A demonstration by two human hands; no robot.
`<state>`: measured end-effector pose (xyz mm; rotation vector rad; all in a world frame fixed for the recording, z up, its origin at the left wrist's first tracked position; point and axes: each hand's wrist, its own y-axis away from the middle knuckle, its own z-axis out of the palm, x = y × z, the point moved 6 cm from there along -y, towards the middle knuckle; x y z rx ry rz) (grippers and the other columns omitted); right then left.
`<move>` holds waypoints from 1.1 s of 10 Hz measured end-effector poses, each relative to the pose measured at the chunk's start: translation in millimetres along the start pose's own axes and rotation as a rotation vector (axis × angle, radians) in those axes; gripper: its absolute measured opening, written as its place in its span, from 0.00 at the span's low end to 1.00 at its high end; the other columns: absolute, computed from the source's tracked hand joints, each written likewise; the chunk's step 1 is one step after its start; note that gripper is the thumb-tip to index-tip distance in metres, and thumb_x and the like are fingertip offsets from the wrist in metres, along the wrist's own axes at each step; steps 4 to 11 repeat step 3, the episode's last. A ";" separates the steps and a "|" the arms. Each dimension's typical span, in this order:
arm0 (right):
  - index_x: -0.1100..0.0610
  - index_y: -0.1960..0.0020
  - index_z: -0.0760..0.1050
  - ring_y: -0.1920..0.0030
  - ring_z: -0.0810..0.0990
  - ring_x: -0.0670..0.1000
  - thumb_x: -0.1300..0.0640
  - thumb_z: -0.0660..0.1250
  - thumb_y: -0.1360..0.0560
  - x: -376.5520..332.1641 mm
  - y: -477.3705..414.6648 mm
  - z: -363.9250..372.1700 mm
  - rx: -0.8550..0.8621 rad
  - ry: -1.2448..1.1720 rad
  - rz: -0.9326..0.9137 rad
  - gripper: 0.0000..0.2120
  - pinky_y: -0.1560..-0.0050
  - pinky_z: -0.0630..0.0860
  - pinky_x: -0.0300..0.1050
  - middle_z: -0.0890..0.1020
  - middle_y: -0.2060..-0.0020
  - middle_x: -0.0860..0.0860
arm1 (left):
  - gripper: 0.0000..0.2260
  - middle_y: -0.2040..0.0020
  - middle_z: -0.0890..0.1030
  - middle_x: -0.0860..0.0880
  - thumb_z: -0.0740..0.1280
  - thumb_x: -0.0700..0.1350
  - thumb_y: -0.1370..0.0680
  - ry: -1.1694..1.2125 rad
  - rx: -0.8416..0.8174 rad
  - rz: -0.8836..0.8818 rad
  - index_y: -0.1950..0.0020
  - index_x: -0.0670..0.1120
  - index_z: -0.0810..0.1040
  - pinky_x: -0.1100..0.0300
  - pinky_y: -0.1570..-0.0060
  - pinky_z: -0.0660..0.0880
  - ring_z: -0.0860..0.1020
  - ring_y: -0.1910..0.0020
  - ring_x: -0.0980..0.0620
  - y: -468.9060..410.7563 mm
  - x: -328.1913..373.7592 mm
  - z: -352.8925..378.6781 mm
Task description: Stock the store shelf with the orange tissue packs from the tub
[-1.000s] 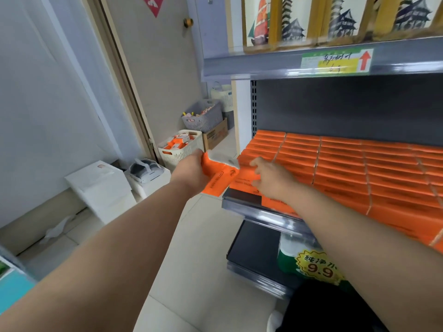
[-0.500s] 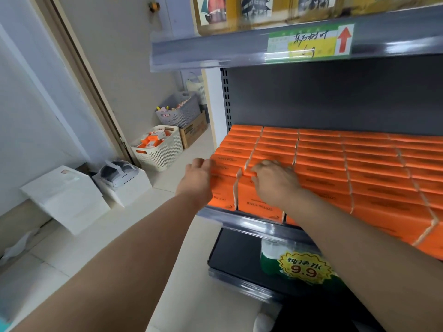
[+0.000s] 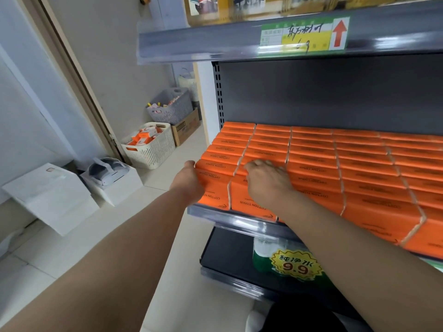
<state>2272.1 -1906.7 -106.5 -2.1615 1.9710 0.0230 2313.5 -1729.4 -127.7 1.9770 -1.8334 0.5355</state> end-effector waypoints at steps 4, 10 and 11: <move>0.56 0.34 0.68 0.35 0.68 0.56 0.59 0.57 0.22 -45.4 22.1 -11.2 -0.028 0.036 -0.080 0.17 0.38 0.65 0.53 0.72 0.36 0.54 | 0.33 0.30 0.69 0.44 0.65 0.31 0.28 -0.041 0.050 0.034 0.25 0.44 0.57 0.53 0.44 0.76 0.72 0.35 0.43 32.3 -8.5 -34.8; 0.56 0.34 0.68 0.35 0.68 0.56 0.59 0.57 0.22 -45.4 22.1 -11.2 -0.028 0.036 -0.080 0.17 0.38 0.65 0.53 0.72 0.36 0.54 | 0.33 0.30 0.69 0.44 0.65 0.31 0.28 -0.041 0.050 0.034 0.25 0.44 0.57 0.53 0.44 0.76 0.72 0.35 0.43 32.3 -8.5 -34.8; 0.56 0.34 0.68 0.35 0.68 0.56 0.59 0.57 0.22 -45.4 22.1 -11.2 -0.028 0.036 -0.080 0.17 0.38 0.65 0.53 0.72 0.36 0.54 | 0.33 0.30 0.69 0.44 0.65 0.31 0.28 -0.041 0.050 0.034 0.25 0.44 0.57 0.53 0.44 0.76 0.72 0.35 0.43 32.3 -8.5 -34.8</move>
